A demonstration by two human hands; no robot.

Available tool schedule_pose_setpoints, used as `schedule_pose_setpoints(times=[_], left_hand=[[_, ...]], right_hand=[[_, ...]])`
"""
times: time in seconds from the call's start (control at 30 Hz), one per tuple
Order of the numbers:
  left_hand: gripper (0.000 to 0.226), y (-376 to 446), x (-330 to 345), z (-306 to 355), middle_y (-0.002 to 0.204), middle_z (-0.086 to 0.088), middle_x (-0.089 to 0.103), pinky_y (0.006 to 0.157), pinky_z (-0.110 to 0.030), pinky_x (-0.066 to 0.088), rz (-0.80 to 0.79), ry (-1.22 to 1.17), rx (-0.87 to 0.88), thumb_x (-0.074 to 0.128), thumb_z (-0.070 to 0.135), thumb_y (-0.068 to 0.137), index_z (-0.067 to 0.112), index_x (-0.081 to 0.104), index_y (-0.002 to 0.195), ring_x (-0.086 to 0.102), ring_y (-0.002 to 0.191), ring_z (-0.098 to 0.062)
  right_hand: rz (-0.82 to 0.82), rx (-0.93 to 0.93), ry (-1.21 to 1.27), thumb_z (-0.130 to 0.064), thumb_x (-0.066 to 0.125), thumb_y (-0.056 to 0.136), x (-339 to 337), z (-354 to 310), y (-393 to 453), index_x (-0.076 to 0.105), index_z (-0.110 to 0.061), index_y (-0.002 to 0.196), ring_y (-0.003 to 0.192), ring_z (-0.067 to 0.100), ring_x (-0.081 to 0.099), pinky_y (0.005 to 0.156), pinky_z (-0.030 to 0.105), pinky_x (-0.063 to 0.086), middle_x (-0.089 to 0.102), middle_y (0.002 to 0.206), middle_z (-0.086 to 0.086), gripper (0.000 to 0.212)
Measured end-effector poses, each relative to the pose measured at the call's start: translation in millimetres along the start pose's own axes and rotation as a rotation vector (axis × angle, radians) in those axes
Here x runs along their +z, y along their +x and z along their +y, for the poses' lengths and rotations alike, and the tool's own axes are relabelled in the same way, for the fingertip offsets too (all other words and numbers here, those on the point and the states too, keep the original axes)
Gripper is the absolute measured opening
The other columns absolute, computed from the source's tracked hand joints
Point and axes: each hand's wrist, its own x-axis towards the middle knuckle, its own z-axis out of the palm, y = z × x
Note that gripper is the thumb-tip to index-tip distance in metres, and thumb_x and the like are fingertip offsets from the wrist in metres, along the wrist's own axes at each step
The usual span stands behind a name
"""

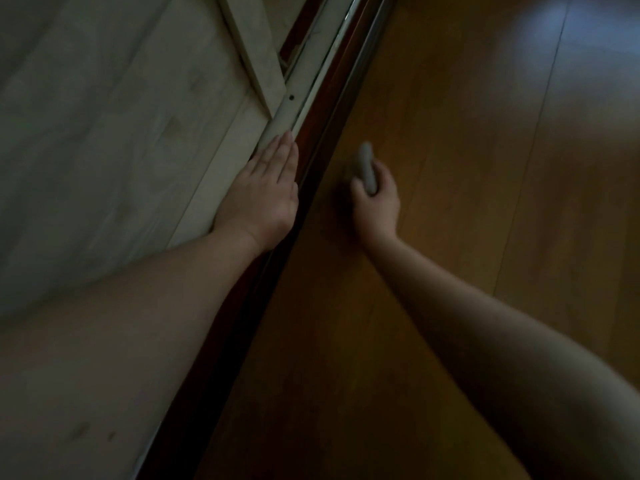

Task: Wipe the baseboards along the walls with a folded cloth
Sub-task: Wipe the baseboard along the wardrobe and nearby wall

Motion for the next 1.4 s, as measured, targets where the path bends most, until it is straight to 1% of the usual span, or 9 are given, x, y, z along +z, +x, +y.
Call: schedule_pose_setpoints(times=[0.2, 0.4, 0.5, 0.7, 0.8, 1.0, 1.13, 1.27, 1.4], left_hand=[[0.061, 0, 1, 0, 0.166, -0.008, -0.002, 0.124, -0.035, 0.003, 0.005, 0.002, 0.015, 0.010, 0.032, 0.101, 0.006, 0.004, 0.156, -0.004, 0.152, -0.017], [0.061, -1, 1, 1, 0.165, -0.010, -0.001, 0.124, -0.036, 0.002, 0.002, 0.003, 0.025, 0.012, 0.031, 0.102, 0.004, 0.004, 0.156, -0.003, 0.152, -0.018], [0.062, -4, -4, 1, 0.165, -0.011, -0.001, 0.124, -0.037, 0.004, 0.002, 0.000, 0.018, 0.007, 0.032, 0.100, 0.004, 0.003, 0.156, -0.003, 0.152, -0.019], [0.061, -2, -6, 3, 0.166, -0.010, -0.003, 0.124, -0.036, 0.002, -0.025, 0.014, 0.017, 0.012, 0.031, 0.102, 0.005, 0.003, 0.156, -0.004, 0.152, -0.019], [0.060, -2, -6, 4, 0.166, -0.009, 0.000, 0.122, -0.033, 0.003, -0.022, -0.007, -0.005, 0.019, 0.029, 0.103, 0.006, 0.006, 0.157, 0.000, 0.152, -0.019], [0.058, -4, -4, 1, 0.166, -0.008, 0.000, 0.123, -0.036, 0.007, 0.000, -0.020, -0.009, 0.017, 0.030, 0.105, 0.006, 0.006, 0.157, 0.000, 0.152, -0.018], [0.059, -6, -5, 1, 0.166, -0.009, 0.001, 0.123, -0.034, 0.005, 0.018, -0.007, 0.013, 0.016, 0.032, 0.105, 0.005, 0.007, 0.157, 0.001, 0.152, -0.018], [0.059, -7, -7, 1, 0.166, -0.009, 0.002, 0.123, -0.034, 0.005, 0.006, -0.020, 0.015, 0.016, 0.033, 0.105, 0.005, 0.007, 0.156, 0.002, 0.152, -0.018], [0.058, -5, -10, 1, 0.166, -0.009, 0.002, 0.123, -0.035, 0.006, -0.009, -0.027, 0.009, 0.018, 0.030, 0.105, 0.005, 0.008, 0.157, 0.002, 0.152, -0.018]], right_hand=[[-0.069, -0.058, -0.157, -0.025, 0.053, 0.099, 1, -48, 123, 0.036, -0.028, 0.150, 0.131, 0.015, 0.048, 0.110, 0.038, 0.042, 0.044, 0.149, -0.001, 0.054], [-0.108, -0.006, -0.167, -0.021, 0.047, 0.102, 16, -56, 144, 0.037, -0.028, 0.150, 0.122, 0.014, 0.056, 0.102, 0.033, 0.050, 0.050, 0.145, 0.001, 0.050], [-0.145, 0.008, -0.137, -0.023, 0.047, 0.101, 12, -47, 111, 0.040, -0.029, 0.148, 0.108, 0.006, 0.063, 0.089, 0.027, 0.056, 0.056, 0.134, -0.004, 0.048], [-0.111, 0.052, -0.092, -0.023, 0.053, 0.100, 31, -2, -9, 0.047, -0.027, 0.142, 0.109, 0.001, 0.060, 0.084, 0.016, 0.053, 0.057, 0.136, -0.006, 0.043], [-0.101, 0.061, -0.101, -0.018, 0.057, 0.098, 47, 22, -82, 0.050, -0.024, 0.142, 0.126, 0.008, 0.050, 0.104, 0.021, 0.040, 0.052, 0.143, -0.004, 0.045], [-0.267, 0.146, -0.071, -0.018, 0.059, 0.096, 58, 65, -208, 0.052, -0.039, 0.138, 0.133, -0.002, 0.041, 0.117, 0.031, 0.034, 0.046, 0.143, -0.019, 0.047], [-0.341, 0.118, -0.090, -0.018, 0.059, 0.096, 49, 70, -222, 0.051, -0.037, 0.139, 0.133, -0.003, 0.039, 0.117, 0.032, 0.034, 0.044, 0.146, -0.018, 0.048], [-0.516, 0.198, -0.014, -0.026, 0.057, 0.097, 24, 65, -214, 0.050, -0.041, 0.136, 0.118, 0.007, 0.058, 0.097, 0.033, 0.054, 0.054, 0.139, -0.007, 0.042], [-0.332, 0.221, 0.098, -0.032, 0.058, 0.097, -6, 69, -207, 0.050, -0.046, 0.133, 0.114, 0.007, 0.060, 0.091, 0.033, 0.057, 0.056, 0.134, -0.011, 0.040]])
